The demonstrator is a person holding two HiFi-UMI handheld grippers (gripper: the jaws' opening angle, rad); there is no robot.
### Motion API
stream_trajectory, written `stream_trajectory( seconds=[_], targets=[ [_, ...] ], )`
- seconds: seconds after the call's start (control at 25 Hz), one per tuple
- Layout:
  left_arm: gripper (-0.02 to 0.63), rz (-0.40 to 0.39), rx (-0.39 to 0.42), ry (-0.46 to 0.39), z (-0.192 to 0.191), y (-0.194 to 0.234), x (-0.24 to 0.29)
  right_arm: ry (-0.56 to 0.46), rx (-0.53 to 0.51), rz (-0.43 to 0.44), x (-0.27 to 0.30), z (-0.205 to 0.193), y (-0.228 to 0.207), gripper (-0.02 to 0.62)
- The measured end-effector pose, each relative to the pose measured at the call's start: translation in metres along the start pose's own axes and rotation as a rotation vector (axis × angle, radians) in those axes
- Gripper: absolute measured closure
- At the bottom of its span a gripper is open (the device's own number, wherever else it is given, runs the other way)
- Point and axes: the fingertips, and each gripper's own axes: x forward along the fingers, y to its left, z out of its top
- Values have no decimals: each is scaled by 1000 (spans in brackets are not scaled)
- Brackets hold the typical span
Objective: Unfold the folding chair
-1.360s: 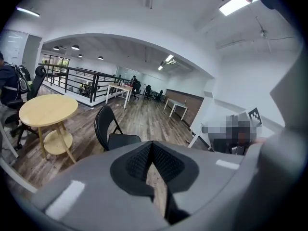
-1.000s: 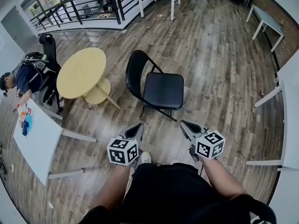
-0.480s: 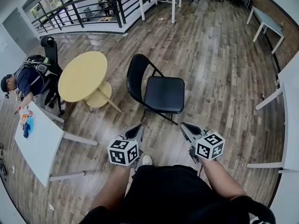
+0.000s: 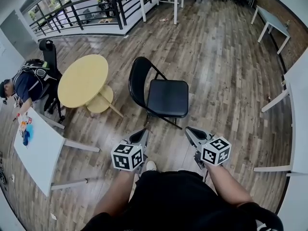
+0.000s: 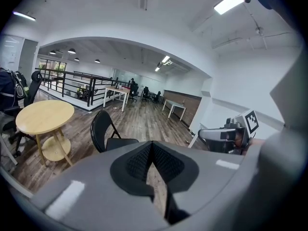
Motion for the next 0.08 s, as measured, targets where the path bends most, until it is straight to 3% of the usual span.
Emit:
stream_trajectory(
  seconds=[0.08],
  targets=[
    [598, -5, 2, 2, 0, 2, 1, 0, 1, -2, 2, 0, 1, 591]
  ],
)
